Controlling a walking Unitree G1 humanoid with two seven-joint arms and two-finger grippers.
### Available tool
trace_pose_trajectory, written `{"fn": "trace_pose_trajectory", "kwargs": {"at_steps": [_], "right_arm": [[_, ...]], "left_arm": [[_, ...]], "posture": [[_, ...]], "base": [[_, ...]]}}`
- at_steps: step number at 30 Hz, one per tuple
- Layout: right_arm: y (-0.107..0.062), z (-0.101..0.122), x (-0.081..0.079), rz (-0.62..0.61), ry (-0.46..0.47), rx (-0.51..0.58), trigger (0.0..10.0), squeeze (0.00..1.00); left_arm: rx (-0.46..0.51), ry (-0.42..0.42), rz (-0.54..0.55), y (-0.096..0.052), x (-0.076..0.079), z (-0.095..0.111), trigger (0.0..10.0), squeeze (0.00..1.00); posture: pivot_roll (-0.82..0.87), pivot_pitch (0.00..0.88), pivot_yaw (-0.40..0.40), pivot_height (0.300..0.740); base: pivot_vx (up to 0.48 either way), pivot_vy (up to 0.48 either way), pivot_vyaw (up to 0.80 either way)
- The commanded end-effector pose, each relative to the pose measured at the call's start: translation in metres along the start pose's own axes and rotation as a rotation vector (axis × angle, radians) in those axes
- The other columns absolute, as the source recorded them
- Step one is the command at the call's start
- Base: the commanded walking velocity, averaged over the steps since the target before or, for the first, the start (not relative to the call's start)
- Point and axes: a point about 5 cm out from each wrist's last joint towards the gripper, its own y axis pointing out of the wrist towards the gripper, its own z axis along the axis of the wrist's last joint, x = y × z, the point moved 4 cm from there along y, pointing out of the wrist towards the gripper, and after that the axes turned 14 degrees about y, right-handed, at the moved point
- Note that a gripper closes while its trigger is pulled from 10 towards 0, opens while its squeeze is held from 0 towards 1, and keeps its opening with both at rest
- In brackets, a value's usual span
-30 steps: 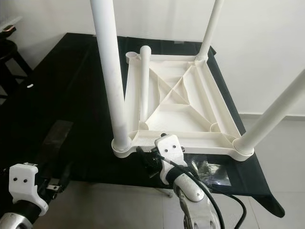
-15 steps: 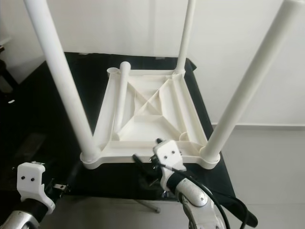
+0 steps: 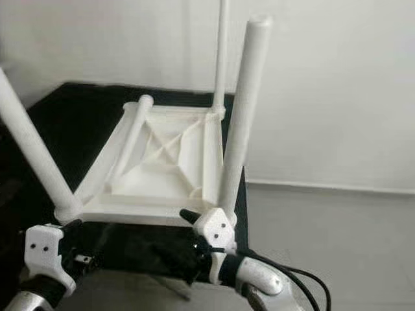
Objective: Building children table
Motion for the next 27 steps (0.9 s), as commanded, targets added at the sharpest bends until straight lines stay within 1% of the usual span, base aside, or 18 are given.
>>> {"fn": "trace_pose_trajectory", "kwargs": {"at_steps": [1, 6, 7, 12, 14, 17, 19, 21, 22, 23, 25, 27], "right_arm": [[-0.005, 0.002, -0.001, 0.028, -0.003, -0.001, 10.0, 0.00], [-0.004, 0.001, 0.000, 0.058, 0.010, -0.014, 10.0, 0.00], [-0.004, 0.001, 0.003, 0.037, 0.013, -0.014, 10.0, 0.00], [-0.004, 0.002, 0.009, -0.008, 0.026, -0.004, 10.0, 0.00], [-0.006, 0.005, 0.020, -0.089, 0.048, 0.022, 10.0, 0.00], [-0.006, 0.006, 0.025, -0.120, 0.054, 0.031, 10.0, 0.00], [-0.008, 0.008, 0.038, -0.216, 0.062, 0.053, 10.0, 0.00], [-0.008, 0.008, 0.038, -0.216, 0.062, 0.053, 10.0, 0.00], [-0.010, 0.008, 0.046, -0.275, 0.063, 0.062, 10.0, 0.00], [-0.010, 0.008, 0.046, -0.275, 0.063, 0.062, 10.0, 0.00], [-0.013, 0.008, 0.058, -0.366, 0.065, 0.074, 10.0, 0.00], [-0.014, 0.008, 0.060, -0.382, 0.063, 0.076, 10.0, 0.00]], "left_arm": [[0.019, 0.001, -0.022, 0.002, 0.003, 0.004, 10.0, 0.00], [0.020, 0.001, -0.029, 0.002, 0.003, 0.004, 10.0, 0.00], [0.020, 0.001, -0.029, 0.002, 0.003, 0.004, 10.0, 0.00], [0.020, 0.002, -0.029, 0.002, 0.003, 0.004, 10.0, 0.00], [0.020, 0.002, -0.032, 0.002, 0.003, 0.004, 10.0, 0.00], [0.021, 0.003, -0.033, 0.002, 0.003, 0.004, 10.0, 0.00], [0.021, 0.004, -0.036, 0.003, 0.003, 0.004, 10.0, 0.00], [0.021, 0.004, -0.036, 0.003, 0.003, 0.004, 10.0, 0.00], [0.021, 0.006, -0.039, 0.003, 0.003, 0.004, 10.0, 0.00], [0.021, 0.006, -0.039, 0.003, 0.003, 0.004, 10.0, 0.00], [0.024, 0.011, -0.045, 0.004, 0.004, 0.004, 10.0, 0.00], [0.025, 0.013, -0.046, 0.004, 0.004, 0.004, 10.0, 0.00]], "posture": [[-0.06, 0.108, -0.027, 0.740], [-0.06, 0.111, -0.026, 0.740], [-0.06, 0.115, -0.027, 0.740], [-0.06, 0.120, -0.028, 0.740], [-0.06, 0.121, -0.027, 0.740], [-0.06, 0.121, -0.027, 0.740], [-0.07, 0.122, -0.024, 0.740], [-0.07, 0.122, -0.024, 0.740], [-0.07, 0.122, -0.024, 0.740], [-0.07, 0.122, -0.024, 0.740], [-0.07, 0.121, -0.025, 0.740], [-0.07, 0.121, -0.025, 0.740]], "base": [[0.000, -0.480, 0.00], [0.000, -0.480, 0.00], [0.000, -0.480, 0.00], [0.000, -0.480, 0.00], [0.000, -0.480, 0.00], [0.000, -0.480, 0.00], [0.000, -0.480, 0.00], [0.000, -0.480, 0.00], [0.000, -0.480, 0.00], [0.000, -0.480, 0.00], [0.000, -0.480, 0.00], [0.000, -0.480, 0.00]]}}
